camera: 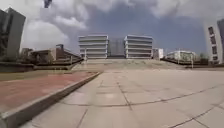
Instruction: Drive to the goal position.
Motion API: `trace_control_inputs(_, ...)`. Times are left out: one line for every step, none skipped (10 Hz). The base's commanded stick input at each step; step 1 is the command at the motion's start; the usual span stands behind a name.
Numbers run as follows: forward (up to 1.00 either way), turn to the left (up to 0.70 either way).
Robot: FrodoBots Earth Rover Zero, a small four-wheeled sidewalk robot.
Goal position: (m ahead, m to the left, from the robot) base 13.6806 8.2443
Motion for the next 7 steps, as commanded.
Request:
trace_control_inputs(1.00,0.00)
trace_control_inputs(1.00,0.00)
trace_control_inputs(1.00,0.00)
trace_control_inputs(1.00,0.00)
trace_control_inputs(1.00,0.00)
trace_control_inputs(1.00,0.00)
trace_control_inputs(1.00,0.00)
